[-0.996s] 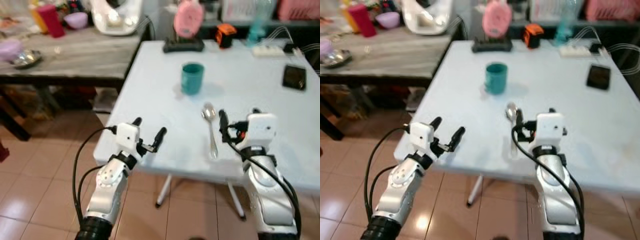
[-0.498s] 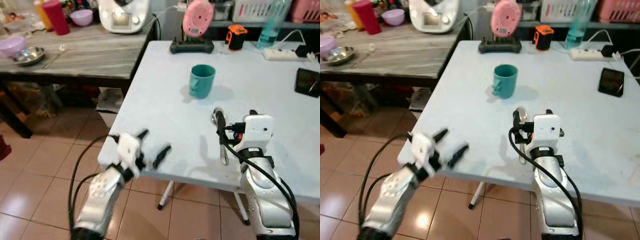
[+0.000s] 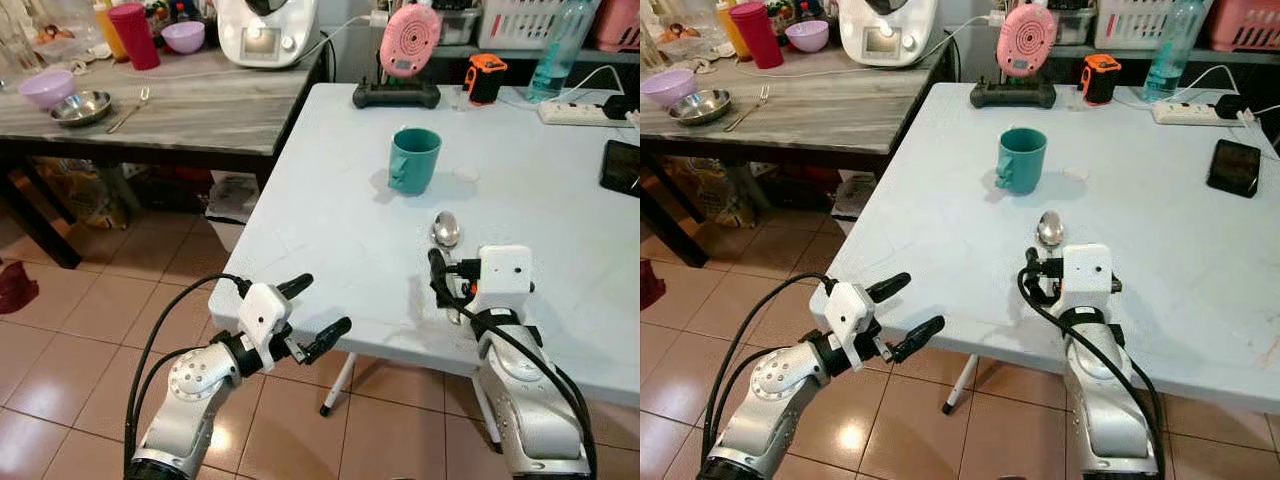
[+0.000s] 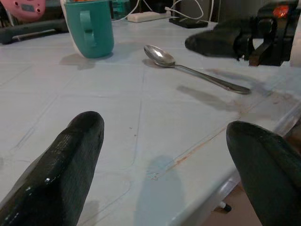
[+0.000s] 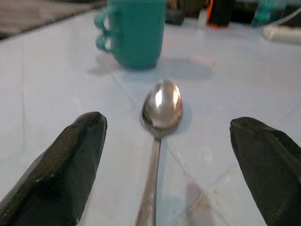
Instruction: Setting the table
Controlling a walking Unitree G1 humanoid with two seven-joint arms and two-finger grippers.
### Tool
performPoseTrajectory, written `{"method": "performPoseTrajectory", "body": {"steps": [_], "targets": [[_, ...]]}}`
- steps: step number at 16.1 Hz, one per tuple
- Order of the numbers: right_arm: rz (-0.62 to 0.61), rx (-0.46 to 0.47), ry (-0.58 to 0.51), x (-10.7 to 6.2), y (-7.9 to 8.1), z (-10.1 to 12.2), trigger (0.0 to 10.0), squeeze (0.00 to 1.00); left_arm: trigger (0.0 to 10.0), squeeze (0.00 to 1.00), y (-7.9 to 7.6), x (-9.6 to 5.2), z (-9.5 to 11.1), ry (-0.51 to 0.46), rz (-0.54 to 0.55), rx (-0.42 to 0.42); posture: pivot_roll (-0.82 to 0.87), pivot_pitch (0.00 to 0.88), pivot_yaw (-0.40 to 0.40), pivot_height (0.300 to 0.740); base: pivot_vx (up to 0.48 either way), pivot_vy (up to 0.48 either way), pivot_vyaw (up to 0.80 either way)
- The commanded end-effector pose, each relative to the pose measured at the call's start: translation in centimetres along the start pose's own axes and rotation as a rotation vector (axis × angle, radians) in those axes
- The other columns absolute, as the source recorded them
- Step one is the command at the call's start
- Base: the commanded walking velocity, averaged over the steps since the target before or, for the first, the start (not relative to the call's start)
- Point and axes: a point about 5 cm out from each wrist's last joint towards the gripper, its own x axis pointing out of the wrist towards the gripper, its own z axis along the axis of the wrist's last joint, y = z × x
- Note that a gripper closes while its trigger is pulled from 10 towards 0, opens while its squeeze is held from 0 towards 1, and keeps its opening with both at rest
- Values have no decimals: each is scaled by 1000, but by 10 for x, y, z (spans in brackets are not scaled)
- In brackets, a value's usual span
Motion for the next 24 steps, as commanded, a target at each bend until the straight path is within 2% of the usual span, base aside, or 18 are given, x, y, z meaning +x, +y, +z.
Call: {"method": "performPoseTrajectory", "body": {"steps": [1,6,10,11,12,13,14,17,24], "targets": [[8,3,25,3,-1,-1,10000,0,10000,0,-2,-2,1,3,-18,14,-288,116,84,740,0,0,0],[24,4,78,18,-4,-2,10000,0,10000,0,-4,-2,-1,7,-32,10,-286,121,83,740,0,0,0],[66,0,136,28,0,-8,10000,0,10000,0,-4,-1,-1,5,-43,8,-279,122,79,740,0,0,0],[77,15,170,30,3,-12,9098,0,10000,0,-4,-2,0,4,-44,9,-277,122,79,740,0,0,0],[79,18,184,30,4,-15,5804,0,10000,0,-4,-2,0,4,-44,10,-276,122,79,740,0,0,0],[87,13,189,31,6,-17,353,0,10000,0,-4,-2,0,4,-43,10,-276,121,80,740,0,0,0],[89,13,191,32,6,-18,0,0,10000,0,-4,-2,0,5,-44,9,-276,121,80,740,0,0,0],[98,18,215,38,10,-21,0,0,10000,0,-4,-3,0,3,-52,4,-274,117,80,740,0,0,0],[58,33,304,35,-1,-36,0,0,10000,0,-4,-2,1,-4,-65,4,-276,111,80,740,0,0,0]]}}
